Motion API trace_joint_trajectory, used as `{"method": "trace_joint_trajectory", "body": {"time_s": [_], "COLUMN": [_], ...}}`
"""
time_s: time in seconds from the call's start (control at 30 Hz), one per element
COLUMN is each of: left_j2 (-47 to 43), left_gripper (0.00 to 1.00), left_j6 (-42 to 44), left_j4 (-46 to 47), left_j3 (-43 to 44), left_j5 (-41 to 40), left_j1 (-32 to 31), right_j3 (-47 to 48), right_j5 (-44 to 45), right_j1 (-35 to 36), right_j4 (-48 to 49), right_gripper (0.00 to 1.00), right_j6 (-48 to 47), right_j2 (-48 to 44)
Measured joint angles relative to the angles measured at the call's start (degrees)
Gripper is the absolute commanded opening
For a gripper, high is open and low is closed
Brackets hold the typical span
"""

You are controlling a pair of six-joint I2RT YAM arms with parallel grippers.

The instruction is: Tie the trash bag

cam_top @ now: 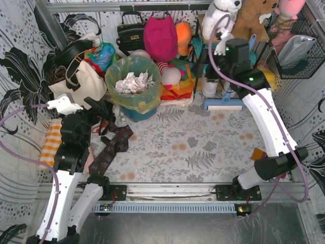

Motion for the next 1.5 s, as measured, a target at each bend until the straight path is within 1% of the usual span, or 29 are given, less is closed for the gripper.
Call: {"method": "trace_joint_trajectory", "body": {"time_s": [0.13,0.17,0.23,0.4,0.5,0.53,0.67,0.73,0.8,0.87,0.93,1.0,1.07,1.1,1.37,1.5], "left_j2": [6.2,8.2,12.3,21.9,26.3,27.8,34.5,38.4,42.2,45.4,48.0,50.1,51.6,52.3,55.8,57.4], "left_gripper": [0.98,0.98,0.98,0.98,0.99,0.99,0.99,0.97,0.92,0.89,0.85,0.78,0.68,0.64,0.61,0.57], "left_j6": [-2.4,-3.1,-4.4,-6.0,-5.9,-5.7,-3.9,-2.5,-1.3,-0.2,0.7,1.5,2.2,2.6,4.2,4.6], "left_j4": [-4.5,-5.9,-8.7,-15.2,-18.0,-19.0,-21.9,-23.5,-25.0,-26.1,-27.0,-27.9,-28.7,-29.0,-29.0,-29.0], "left_j3": [5.4,7.3,11.8,23.2,29.1,31.0,38.6,42.1,44.9,46.8,48.1,49.0,49.7,50.1,52.5,52.5], "left_j5": [-0.7,-0.7,-0.6,-0.9,-1.8,-2.1,-2.2,-2.2,-2.1,-1.6,-1.2,-0.7,-0.6,-0.6,1.8,2.4], "left_j1": [0.0,0.0,0.0,0.0,0.0,0.0,0.0,0.0,0.0,0.0,0.0,0.0,0.0,0.0,1.4,1.7], "right_j3": [0.7,0.7,0.7,1.9,8.2,10.8,23.1,29.1,33.9,36.2,36.6,36.6,36.6,36.6,37.2,37.3], "right_j5": [-0.9,-1.1,-2.0,-3.2,-2.5,-2.1,1.3,2.8,3.9,4.5,5.1,5.7,5.9,5.9,5.6,5.0], "right_j1": [4.0,4.6,5.6,7.5,8.8,9.4,11.8,12.9,13.7,14.2,14.4,14.4,14.3,14.3,14.3,14.6], "right_j4": [0.6,0.8,1.6,3.6,3.1,2.6,-2.4,-5.2,-7.4,-8.9,-9.9,-10.7,-11.0,-11.0,-10.5,-9.3], "right_gripper": [0.70,0.72,0.72,0.63,0.61,0.59,0.53,0.50,0.48,0.47,0.47,0.46,0.46,0.46,0.44,0.42], "right_j6": [1.6,1.8,2.3,4.5,5.6,6.1,7.5,7.9,8.3,8.9,9.2,9.4,9.5,9.5,9.5,9.6], "right_j2": [4.2,5.0,6.5,9.2,13.6,15.5,23.9,28.0,31.5,33.9,35.0,35.9,36.8,37.2,40.8,42.0]}}
